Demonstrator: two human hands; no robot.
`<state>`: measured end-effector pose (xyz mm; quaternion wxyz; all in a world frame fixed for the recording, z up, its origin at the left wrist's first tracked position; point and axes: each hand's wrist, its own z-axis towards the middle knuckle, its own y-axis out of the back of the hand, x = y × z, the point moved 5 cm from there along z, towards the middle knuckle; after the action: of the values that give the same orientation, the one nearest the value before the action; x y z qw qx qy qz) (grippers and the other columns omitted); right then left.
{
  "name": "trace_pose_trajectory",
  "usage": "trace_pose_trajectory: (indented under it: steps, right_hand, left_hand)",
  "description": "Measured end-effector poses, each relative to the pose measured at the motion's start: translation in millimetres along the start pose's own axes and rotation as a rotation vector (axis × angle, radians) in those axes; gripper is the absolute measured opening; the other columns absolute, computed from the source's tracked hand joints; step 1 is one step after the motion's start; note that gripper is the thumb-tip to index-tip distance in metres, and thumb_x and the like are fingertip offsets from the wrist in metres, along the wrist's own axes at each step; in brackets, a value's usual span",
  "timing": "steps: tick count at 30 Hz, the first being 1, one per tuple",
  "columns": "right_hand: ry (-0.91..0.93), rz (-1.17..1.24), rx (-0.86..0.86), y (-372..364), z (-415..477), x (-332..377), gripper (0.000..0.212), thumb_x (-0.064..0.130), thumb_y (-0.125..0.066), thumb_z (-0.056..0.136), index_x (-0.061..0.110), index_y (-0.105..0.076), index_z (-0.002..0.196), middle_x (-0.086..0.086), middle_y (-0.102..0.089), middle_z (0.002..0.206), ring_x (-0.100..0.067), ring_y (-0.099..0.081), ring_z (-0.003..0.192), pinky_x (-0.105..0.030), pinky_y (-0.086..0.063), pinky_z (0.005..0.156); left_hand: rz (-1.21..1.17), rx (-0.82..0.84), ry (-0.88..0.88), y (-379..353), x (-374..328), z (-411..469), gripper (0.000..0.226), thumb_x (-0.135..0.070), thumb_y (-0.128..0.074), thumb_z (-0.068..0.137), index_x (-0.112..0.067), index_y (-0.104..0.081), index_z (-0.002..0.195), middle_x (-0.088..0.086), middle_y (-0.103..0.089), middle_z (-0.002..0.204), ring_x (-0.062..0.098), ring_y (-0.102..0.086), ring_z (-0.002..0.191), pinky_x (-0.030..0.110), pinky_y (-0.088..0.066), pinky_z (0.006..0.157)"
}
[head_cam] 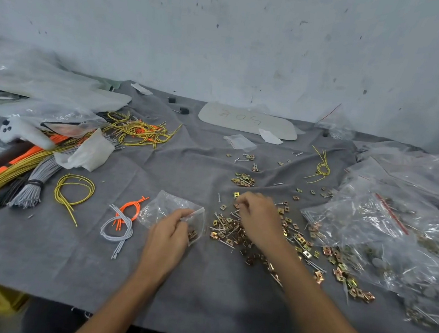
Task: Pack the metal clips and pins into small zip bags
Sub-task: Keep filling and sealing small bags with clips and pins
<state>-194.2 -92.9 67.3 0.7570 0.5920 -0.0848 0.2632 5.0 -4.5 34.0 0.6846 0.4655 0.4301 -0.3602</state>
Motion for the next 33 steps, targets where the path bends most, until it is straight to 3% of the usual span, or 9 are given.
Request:
trace_pose_trajectory:
  steps: [5, 9, 12, 16, 19, 22, 25, 29, 33]
  right_hand:
    - [-0.074, -0.363, 0.153, -4.4, 22.1, -25.9, 0.032, 0.030, -0.045, 0.103, 0.036, -0.062, 0.130, -0.004, -0.058, 0.136, -0.032, -0.046, 0.123, -0.043, -0.036, 0.103]
    - [-0.095, -0.310, 0.137, -4.2, 22.1, -27.3, 0.017, 0.029, -0.049, 0.102, 0.034, -0.065, 0.108, -0.001, -0.060, 0.126, -0.029, -0.048, 0.121, -0.043, -0.035, 0.102]
    - [-0.115, -0.279, 0.132, -3.9, 19.4, -28.5, 0.009, 0.029, -0.049, 0.102, 0.034, -0.054, 0.097, -0.001, -0.062, 0.119, -0.029, -0.050, 0.117, -0.043, -0.036, 0.101]
    - [-0.107, -0.290, 0.110, -5.0, 20.7, -28.3, 0.006, 0.028, -0.050, 0.101, 0.029, -0.055, 0.105, -0.002, -0.064, 0.120, -0.030, -0.051, 0.117, -0.044, -0.037, 0.099]
    - [-0.121, -0.329, 0.151, -6.6, 25.2, -30.5, 0.022, 0.030, -0.050, 0.102, 0.026, -0.061, 0.121, -0.003, -0.060, 0.129, -0.030, -0.048, 0.123, -0.045, -0.035, 0.104]
    - [-0.139, -0.302, 0.141, -3.9, 24.2, -30.5, 0.012, 0.029, -0.050, 0.102, 0.028, -0.061, 0.109, -0.001, -0.061, 0.124, -0.028, -0.049, 0.120, -0.045, -0.034, 0.104]
    - [-0.126, -0.197, 0.049, 3.4, 13.3, -20.6, 0.006, 0.027, -0.051, 0.101, 0.027, -0.056, 0.100, 0.001, -0.063, 0.112, -0.026, -0.053, 0.110, -0.043, -0.041, 0.097]
    - [-0.115, 0.342, -0.047, 4.8, -20.7, 13.8, 0.004, 0.022, -0.059, 0.094, 0.025, -0.060, 0.091, 0.010, -0.065, 0.088, -0.011, -0.060, 0.084, -0.030, -0.049, 0.077]
    - [-0.020, 0.528, -0.034, -19.0, -58.6, 53.7, 0.011, 0.014, -0.065, 0.089, 0.023, -0.070, 0.095, 0.009, -0.070, 0.089, -0.006, -0.065, 0.084, -0.025, -0.051, 0.081]
  left_hand:
    - [0.013, -0.001, 0.004, 0.8, 1.1, 1.3, 0.046, -0.028, -0.039, 0.081, -0.027, -0.073, 0.113, -0.015, -0.073, 0.096, 0.000, -0.063, 0.094, 0.022, -0.047, 0.082]
    - [0.002, -0.001, 0.009, 0.1, 3.2, 2.4, 0.043, -0.028, -0.041, 0.082, -0.029, -0.073, 0.111, -0.023, -0.073, 0.093, -0.005, -0.063, 0.091, 0.012, -0.044, 0.077]
    - [0.005, 0.001, 0.016, -0.4, 5.2, 2.9, 0.043, -0.028, -0.042, 0.082, -0.028, -0.073, 0.111, -0.017, -0.074, 0.098, -0.002, -0.064, 0.093, 0.022, -0.047, 0.082]
    - [-0.001, 0.001, 0.024, -1.3, 8.5, 3.0, 0.043, -0.028, -0.041, 0.081, -0.030, -0.073, 0.111, -0.014, -0.073, 0.091, 0.003, -0.065, 0.089, 0.029, -0.049, 0.078]
    - [0.007, -0.001, 0.010, -1.5, 7.8, 2.8, 0.042, -0.027, -0.041, 0.082, -0.032, -0.072, 0.110, -0.019, -0.071, 0.084, 0.001, -0.063, 0.082, 0.026, -0.046, 0.074]
    - [0.011, -0.004, 0.009, -1.1, 5.7, 2.0, 0.042, -0.026, -0.042, 0.083, -0.030, -0.073, 0.110, -0.020, -0.070, 0.082, -0.001, -0.063, 0.081, 0.026, -0.046, 0.074]
    - [0.021, 0.000, 0.019, -0.1, 3.1, 0.9, 0.042, -0.027, -0.042, 0.083, -0.029, -0.072, 0.112, -0.015, -0.072, 0.087, 0.000, -0.064, 0.084, 0.026, -0.048, 0.076]
    - [0.019, 0.019, 0.009, -0.2, -0.1, 0.5, 0.043, -0.026, -0.041, 0.085, -0.024, -0.072, 0.115, -0.012, -0.074, 0.103, 0.003, -0.065, 0.097, 0.028, -0.051, 0.088]
    - [0.032, 0.011, 0.005, 0.3, -2.3, -0.2, 0.045, -0.026, -0.040, 0.083, -0.022, -0.071, 0.116, -0.009, -0.074, 0.107, 0.008, -0.065, 0.101, 0.031, -0.051, 0.091]
